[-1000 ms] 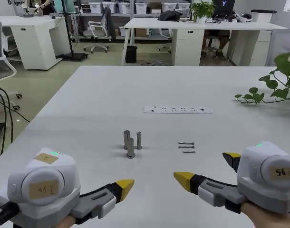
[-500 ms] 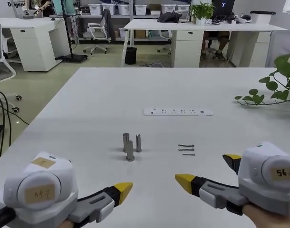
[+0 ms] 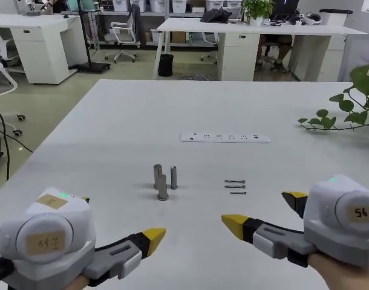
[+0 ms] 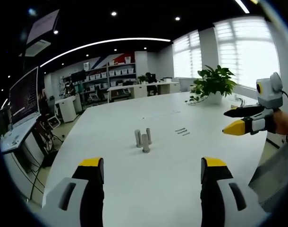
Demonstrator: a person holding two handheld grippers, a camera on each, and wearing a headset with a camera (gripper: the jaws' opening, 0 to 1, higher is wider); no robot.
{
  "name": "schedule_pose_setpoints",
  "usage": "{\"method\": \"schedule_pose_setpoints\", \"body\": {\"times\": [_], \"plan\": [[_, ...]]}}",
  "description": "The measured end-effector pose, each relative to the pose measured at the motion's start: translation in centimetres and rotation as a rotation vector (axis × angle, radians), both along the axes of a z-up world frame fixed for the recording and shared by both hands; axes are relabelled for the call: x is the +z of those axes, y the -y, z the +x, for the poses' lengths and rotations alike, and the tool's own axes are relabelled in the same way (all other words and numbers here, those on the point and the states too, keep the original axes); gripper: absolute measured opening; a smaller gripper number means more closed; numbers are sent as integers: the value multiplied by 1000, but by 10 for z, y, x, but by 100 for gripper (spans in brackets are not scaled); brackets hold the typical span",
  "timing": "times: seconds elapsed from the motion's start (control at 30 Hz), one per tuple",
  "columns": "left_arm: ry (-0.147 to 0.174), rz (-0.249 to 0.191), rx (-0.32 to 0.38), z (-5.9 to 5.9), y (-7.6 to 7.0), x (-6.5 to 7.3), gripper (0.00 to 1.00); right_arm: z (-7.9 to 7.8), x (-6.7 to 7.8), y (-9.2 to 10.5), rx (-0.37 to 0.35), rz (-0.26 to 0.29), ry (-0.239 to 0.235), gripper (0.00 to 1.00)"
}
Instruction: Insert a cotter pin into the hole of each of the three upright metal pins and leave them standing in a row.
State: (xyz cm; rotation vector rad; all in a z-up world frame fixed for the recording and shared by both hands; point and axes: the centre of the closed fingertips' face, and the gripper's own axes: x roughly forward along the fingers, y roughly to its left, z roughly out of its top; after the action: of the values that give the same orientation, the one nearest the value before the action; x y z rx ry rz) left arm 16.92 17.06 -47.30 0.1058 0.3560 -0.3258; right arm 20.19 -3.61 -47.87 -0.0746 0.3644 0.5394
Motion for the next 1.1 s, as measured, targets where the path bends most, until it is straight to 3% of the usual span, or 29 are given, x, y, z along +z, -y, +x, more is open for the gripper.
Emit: {"method": "schedule_pose_setpoints", "body": {"times": [0.57,0.83,1.1], "plan": [[2,9,-18,10,1,0,78,5,-3,4,-7,16,-12,76],[-21,18,-29,14,2,-8,73,7,-5,3,-4,33,-23,73],[-31,21,-59,30,6,-15,66,7,-4,-1,9,42,-20,71]]}}
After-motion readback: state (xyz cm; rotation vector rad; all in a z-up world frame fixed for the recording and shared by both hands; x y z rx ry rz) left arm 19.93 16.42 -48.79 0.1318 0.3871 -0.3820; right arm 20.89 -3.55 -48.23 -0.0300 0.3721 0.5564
